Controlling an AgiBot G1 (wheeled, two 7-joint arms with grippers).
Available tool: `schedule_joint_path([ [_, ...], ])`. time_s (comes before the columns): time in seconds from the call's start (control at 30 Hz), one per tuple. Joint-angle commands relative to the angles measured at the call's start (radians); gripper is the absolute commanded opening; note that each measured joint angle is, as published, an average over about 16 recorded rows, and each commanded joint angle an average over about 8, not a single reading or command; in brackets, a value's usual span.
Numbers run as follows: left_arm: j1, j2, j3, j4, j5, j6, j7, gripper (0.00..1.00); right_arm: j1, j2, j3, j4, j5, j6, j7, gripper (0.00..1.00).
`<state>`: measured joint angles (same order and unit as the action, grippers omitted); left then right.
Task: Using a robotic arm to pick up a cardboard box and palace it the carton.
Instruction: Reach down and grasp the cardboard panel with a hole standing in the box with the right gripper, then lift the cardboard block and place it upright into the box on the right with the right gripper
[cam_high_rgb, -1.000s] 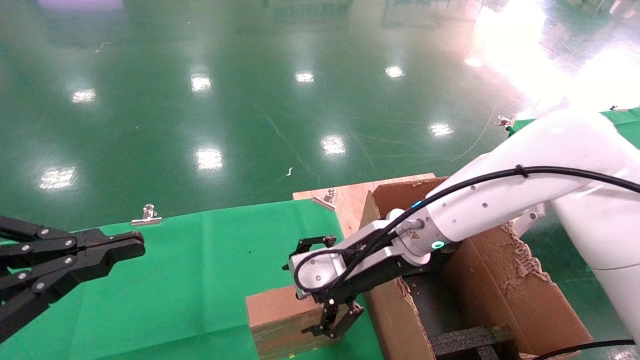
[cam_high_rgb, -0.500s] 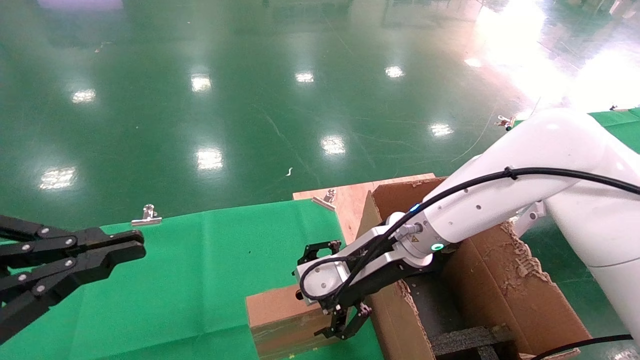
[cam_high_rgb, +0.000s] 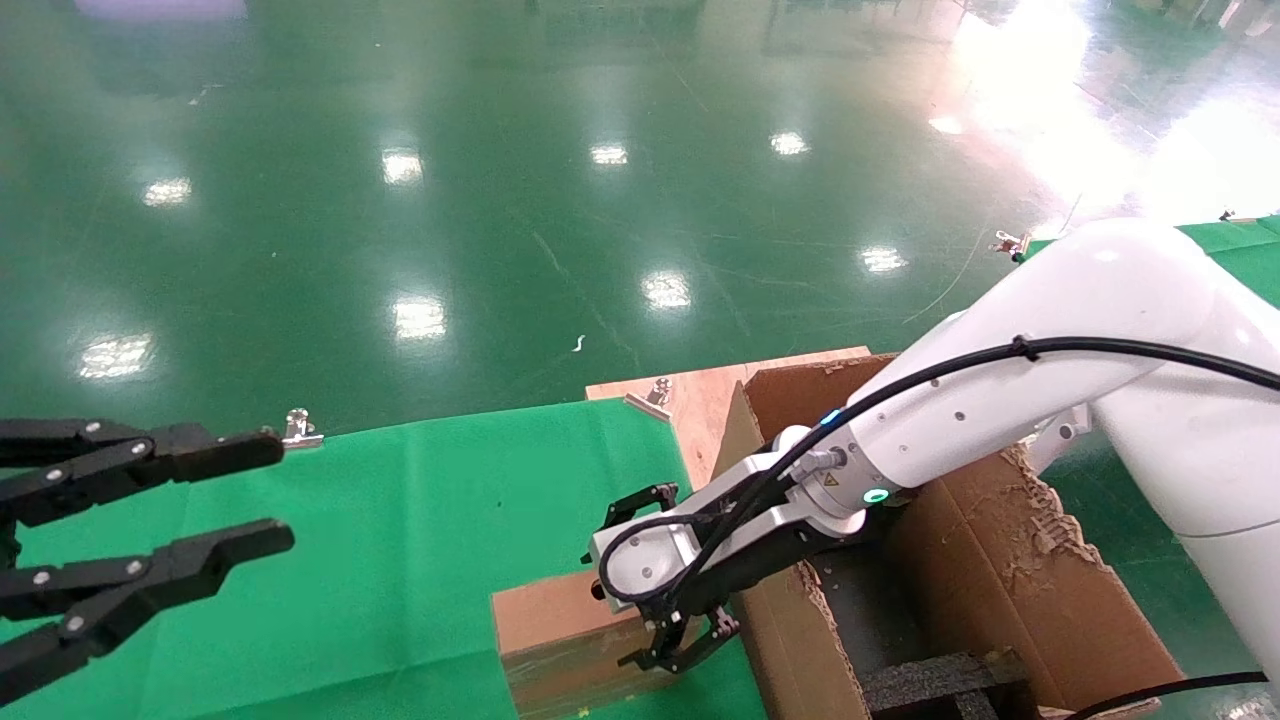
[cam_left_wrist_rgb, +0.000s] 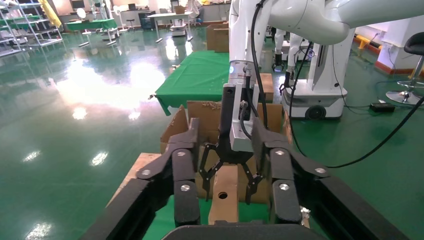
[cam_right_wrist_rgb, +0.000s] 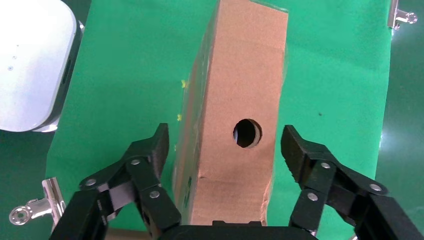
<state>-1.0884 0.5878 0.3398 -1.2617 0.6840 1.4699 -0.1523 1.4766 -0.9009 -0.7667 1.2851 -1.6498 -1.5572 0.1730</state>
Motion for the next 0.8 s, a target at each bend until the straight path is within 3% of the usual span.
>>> schedule_joint_path([
  [0.03, 0.000, 0.000, 0.000, 0.000, 0.000, 0.000, 0.000, 1.00, -0.001, 0.000, 0.001, 0.001, 0.000, 0.000, 0.000, 0.00],
  [0.8, 0.000, 0.000, 0.000, 0.000, 0.000, 0.000, 0.000, 1.00, 0.013, 0.026, 0.013, 0.000, 0.010, 0.003, 0.016, 0.00],
])
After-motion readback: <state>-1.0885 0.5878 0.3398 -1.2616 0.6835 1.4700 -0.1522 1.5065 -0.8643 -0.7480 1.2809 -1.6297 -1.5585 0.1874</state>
